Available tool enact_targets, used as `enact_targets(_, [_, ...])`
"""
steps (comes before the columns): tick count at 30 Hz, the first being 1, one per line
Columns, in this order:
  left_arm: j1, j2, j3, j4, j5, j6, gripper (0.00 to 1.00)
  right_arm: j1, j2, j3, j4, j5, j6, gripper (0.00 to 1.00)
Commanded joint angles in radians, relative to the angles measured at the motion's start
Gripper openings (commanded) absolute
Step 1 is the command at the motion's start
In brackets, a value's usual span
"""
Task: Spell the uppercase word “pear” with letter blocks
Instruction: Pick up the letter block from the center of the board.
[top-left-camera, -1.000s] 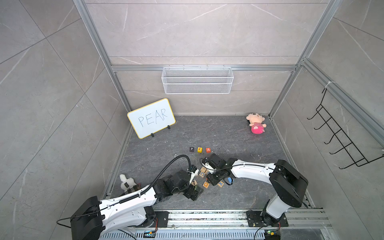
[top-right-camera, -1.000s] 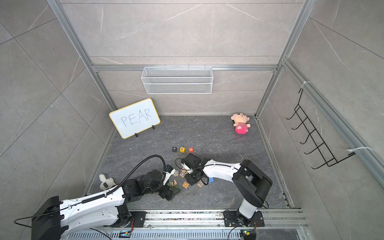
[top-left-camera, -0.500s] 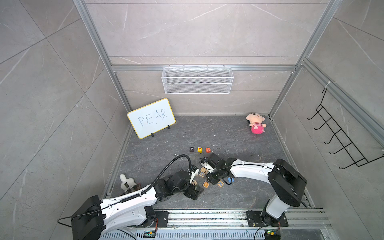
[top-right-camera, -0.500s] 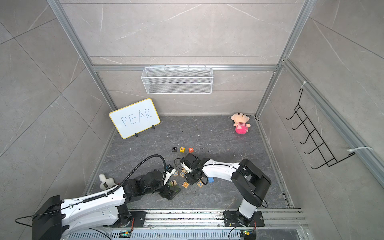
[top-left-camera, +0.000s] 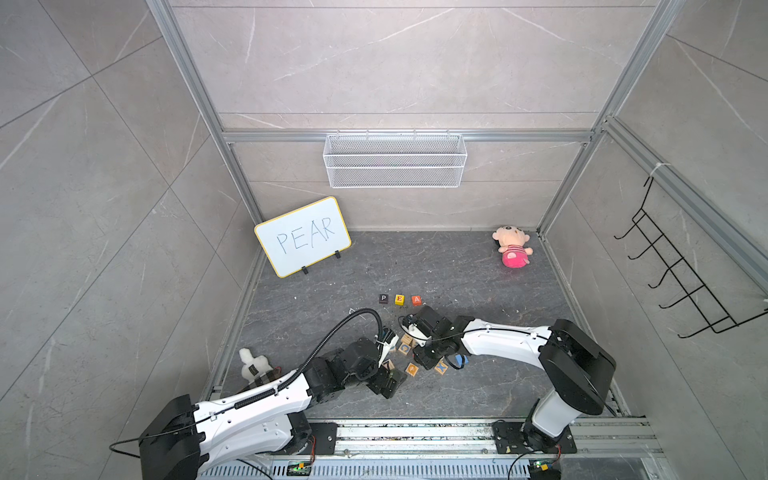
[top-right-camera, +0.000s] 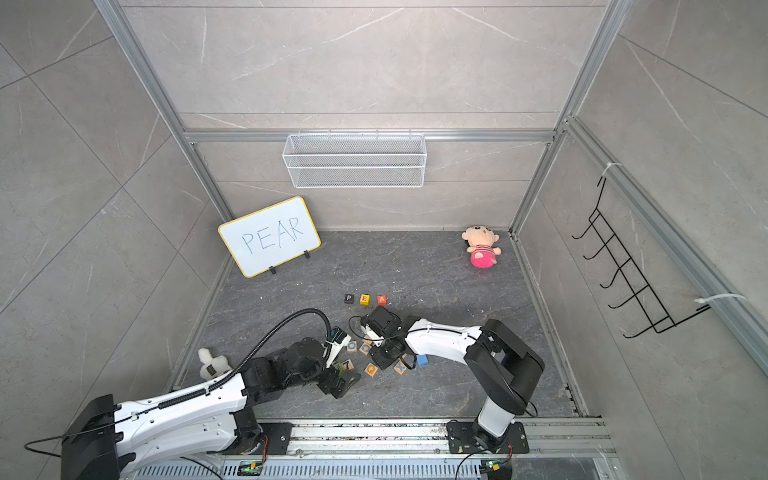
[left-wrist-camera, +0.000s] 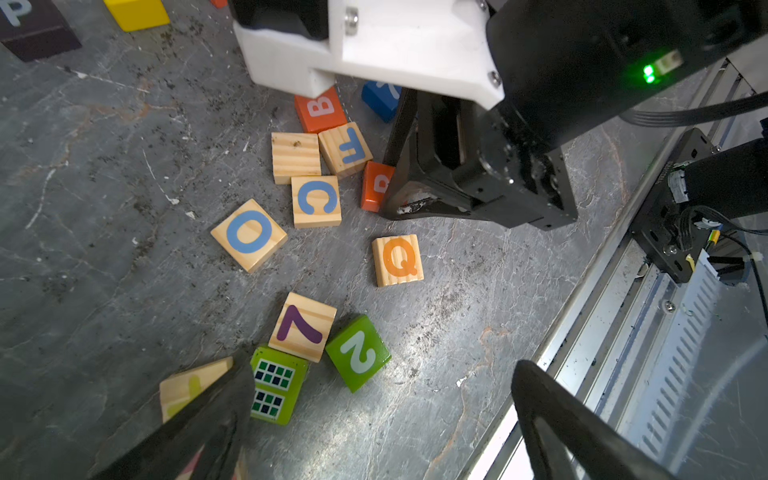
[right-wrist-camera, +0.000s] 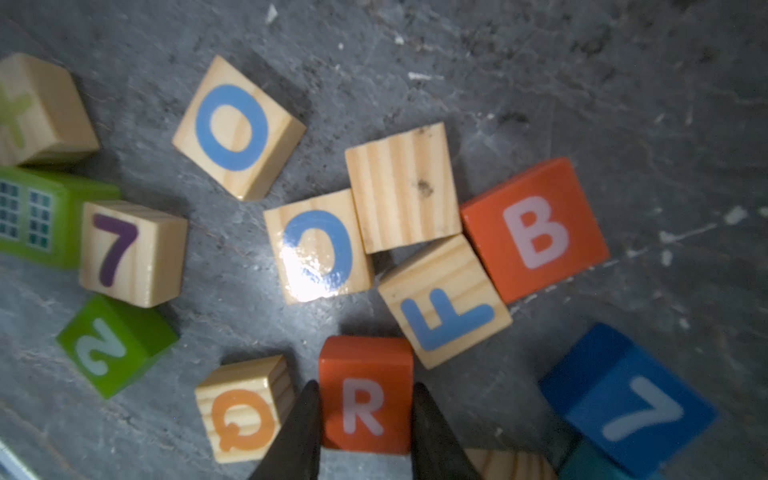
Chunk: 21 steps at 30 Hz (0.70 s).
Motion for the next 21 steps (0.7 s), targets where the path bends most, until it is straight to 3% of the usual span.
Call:
enact_targets(1, [-0.002, -0.034, 0.044, 0.026, -0.034, 0.065, 1.00, 0.008, -0.069, 0.039, -0.044, -0.024, 0.030, 0.33])
enact_targets(7, [0.025, -0.069, 0.086, 0.048, -0.041, 0.135, 1.00, 0.006, -0.121, 0.096, -0.089, -0.048, 0.043, 0.32])
enact_targets(15, [0.144, -0.061, 0.174, 0.078, 0.003, 0.227, 1.00, -0.047, -0.135, 0.145, -0.112, -0.082, 0.093, 0.31])
enact_targets(21, [0.254, 0.012, 0.203, 0.201, 0.074, 0.255, 1.00, -0.121, -0.133, 0.184, -0.095, -0.130, 0.126, 0.31])
